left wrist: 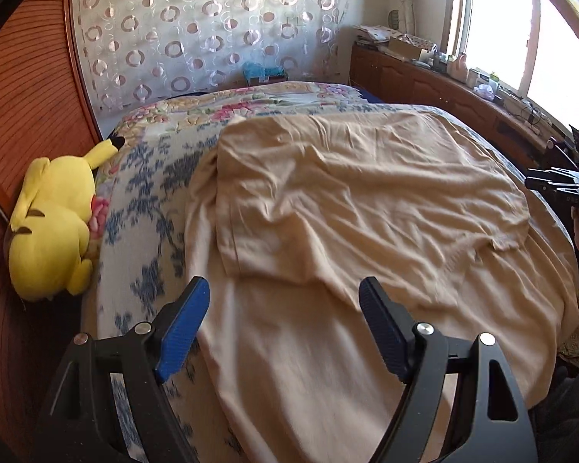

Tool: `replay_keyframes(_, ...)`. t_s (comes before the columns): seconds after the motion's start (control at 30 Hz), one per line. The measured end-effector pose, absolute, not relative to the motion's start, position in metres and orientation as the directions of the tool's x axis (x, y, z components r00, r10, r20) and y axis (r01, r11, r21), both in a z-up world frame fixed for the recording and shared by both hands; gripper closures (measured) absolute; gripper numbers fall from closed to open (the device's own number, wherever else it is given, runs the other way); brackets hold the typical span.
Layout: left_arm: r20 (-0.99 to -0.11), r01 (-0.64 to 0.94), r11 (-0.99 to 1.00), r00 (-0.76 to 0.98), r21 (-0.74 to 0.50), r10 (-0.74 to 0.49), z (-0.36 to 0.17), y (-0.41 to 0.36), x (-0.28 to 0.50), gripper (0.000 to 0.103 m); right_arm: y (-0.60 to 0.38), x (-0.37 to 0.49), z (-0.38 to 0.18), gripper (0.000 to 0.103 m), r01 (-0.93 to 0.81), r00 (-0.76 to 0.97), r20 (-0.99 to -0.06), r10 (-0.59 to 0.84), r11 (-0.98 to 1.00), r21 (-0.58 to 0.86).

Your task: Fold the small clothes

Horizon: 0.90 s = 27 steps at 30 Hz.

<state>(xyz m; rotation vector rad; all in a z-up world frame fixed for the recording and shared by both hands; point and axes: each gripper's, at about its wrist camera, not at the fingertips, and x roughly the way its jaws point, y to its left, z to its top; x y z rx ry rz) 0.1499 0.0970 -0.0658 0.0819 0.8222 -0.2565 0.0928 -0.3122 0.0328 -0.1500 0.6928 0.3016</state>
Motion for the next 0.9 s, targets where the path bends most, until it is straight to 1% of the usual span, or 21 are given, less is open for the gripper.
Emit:
replay_keyframes(0.2,-0.734,0.239,0.97,0.651,-0.047,-0.196,-0.067,0.1,0.134,0.023,-0.301,0.08,0.03,0.057,-0.341,0.718,-0.649,0.253,0.94,-0.01)
replay_keyframes(0.33,-0.728,0.234,0.971,0.656,-0.057,-0.201,-0.068,0.098,0.128,0.023,-0.289,0.072,0.017,0.057,-0.341,0.723,-0.647,0.242,0.939,-0.03)
replay_keyframes(0.63,-0.72,0.203,0.978,0.671,-0.053,-0.178,-0.063,0.092,0.147,0.023,-0.274,0.088,0.017,0.057,-0.351,0.735,-0.62,0.275,0.936,-0.001)
replay_keyframes(0.9,-0.735,0.185,0.982,0.661,-0.036,-0.151,-0.067,0.091,0.171,0.023,-0.261,0.126,-0.005,0.057,-0.319,0.7,-0.677,0.227,0.948,-0.011)
